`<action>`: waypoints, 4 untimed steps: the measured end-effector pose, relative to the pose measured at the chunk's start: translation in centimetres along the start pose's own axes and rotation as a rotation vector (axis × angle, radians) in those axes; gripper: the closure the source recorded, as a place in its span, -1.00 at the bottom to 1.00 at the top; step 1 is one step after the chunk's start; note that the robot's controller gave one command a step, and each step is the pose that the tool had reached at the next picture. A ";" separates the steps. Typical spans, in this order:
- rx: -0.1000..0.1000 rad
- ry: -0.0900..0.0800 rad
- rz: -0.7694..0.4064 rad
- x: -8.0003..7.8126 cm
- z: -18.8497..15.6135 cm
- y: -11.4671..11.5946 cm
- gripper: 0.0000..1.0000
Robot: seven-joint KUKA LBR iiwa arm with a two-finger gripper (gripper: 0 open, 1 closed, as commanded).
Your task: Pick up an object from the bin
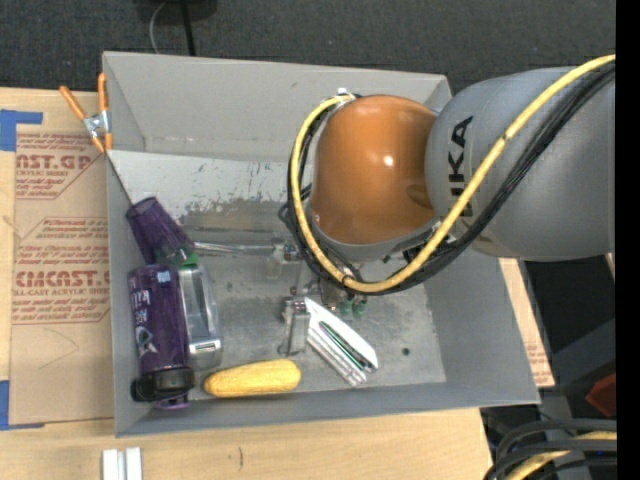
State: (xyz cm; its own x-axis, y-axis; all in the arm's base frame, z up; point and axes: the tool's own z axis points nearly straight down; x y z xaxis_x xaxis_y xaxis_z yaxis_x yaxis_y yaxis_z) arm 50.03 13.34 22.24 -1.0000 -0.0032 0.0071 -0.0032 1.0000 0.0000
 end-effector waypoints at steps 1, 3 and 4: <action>-0.001 -0.008 0.003 -0.2 -0.5 -0.1 -1.00; 0.001 -0.001 -0.187 1.1 9.9 1.1 -1.00; 0.000 -0.009 -0.436 1.7 7.6 1.5 -1.00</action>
Offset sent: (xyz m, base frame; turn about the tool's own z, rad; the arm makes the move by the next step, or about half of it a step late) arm -0.0214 0.0206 -0.1524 -0.2915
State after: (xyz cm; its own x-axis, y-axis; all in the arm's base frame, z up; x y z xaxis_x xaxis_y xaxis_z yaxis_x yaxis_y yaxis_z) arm 48.28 14.80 14.61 -0.9049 -0.4256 -0.0021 -0.4256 0.9049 0.0007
